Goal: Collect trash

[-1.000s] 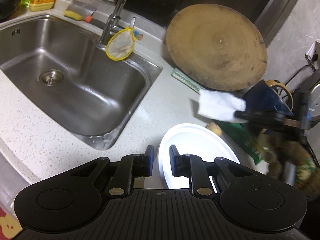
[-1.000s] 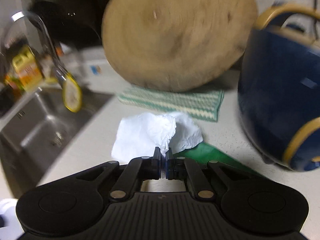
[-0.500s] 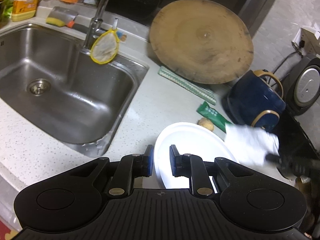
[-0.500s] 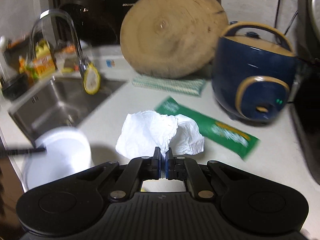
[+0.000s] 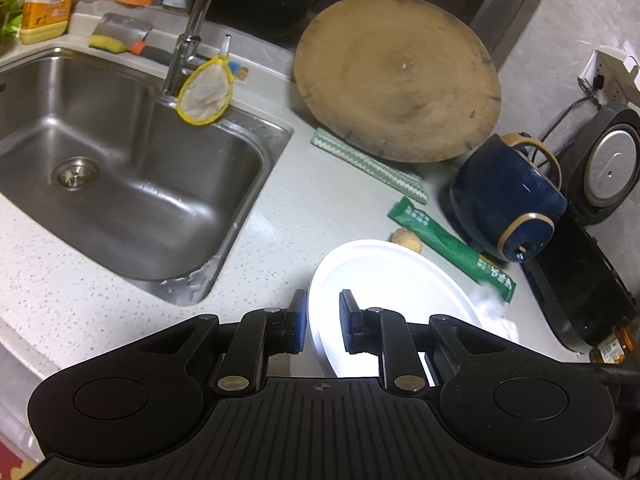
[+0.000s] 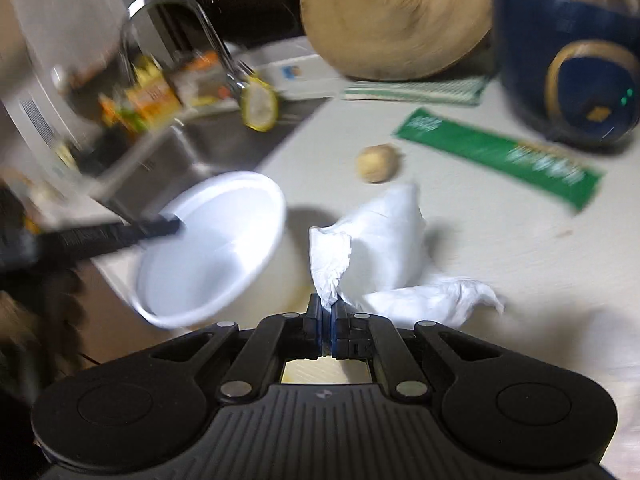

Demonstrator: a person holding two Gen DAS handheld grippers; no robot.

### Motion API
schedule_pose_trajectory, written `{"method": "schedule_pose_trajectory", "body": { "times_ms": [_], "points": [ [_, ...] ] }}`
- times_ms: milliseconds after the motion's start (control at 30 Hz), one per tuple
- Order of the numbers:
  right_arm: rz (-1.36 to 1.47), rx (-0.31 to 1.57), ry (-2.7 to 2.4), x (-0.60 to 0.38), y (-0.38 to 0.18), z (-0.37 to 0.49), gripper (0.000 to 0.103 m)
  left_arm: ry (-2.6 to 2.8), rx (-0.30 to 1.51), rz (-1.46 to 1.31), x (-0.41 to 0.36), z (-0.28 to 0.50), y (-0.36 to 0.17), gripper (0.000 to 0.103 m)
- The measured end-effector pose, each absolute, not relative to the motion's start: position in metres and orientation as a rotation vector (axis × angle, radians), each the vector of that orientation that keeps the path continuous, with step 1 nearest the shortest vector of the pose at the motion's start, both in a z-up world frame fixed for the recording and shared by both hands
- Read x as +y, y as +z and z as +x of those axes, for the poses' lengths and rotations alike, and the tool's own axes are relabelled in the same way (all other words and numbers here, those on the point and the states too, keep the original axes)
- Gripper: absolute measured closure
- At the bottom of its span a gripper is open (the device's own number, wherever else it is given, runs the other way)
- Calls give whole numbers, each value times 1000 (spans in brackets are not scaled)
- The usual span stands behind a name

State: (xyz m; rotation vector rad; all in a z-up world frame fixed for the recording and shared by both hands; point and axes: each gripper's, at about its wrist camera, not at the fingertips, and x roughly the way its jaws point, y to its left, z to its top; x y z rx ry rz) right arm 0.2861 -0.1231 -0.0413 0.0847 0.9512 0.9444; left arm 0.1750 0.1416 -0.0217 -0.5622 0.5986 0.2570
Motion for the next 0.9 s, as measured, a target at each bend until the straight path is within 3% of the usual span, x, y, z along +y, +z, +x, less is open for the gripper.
{"method": "schedule_pose_trajectory", "body": {
  "times_ms": [100, 367, 400, 433, 500, 533, 900],
  "points": [
    [183, 953, 925, -125, -53, 306, 99, 273, 605, -561, 139, 173, -22, 83],
    [-127, 784, 730, -121, -64, 304, 93, 307, 639, -537, 131, 175, -24, 83],
    [-128, 767, 724, -125, -60, 305, 81, 311, 642, -535, 131, 175, -24, 83],
    [-130, 741, 713, -130, -55, 304, 63, 315, 644, -534, 131, 176, -24, 83],
    [-147, 685, 679, -137, -47, 303, 39, 320, 646, -533, 130, 177, -24, 83],
    [-164, 655, 655, -141, -44, 303, 36, 320, 648, -532, 129, 178, -24, 83],
    [-227, 613, 326, -183, -60, 318, 35, 306, 667, -522, 122, 187, -28, 83]
  ]
}}
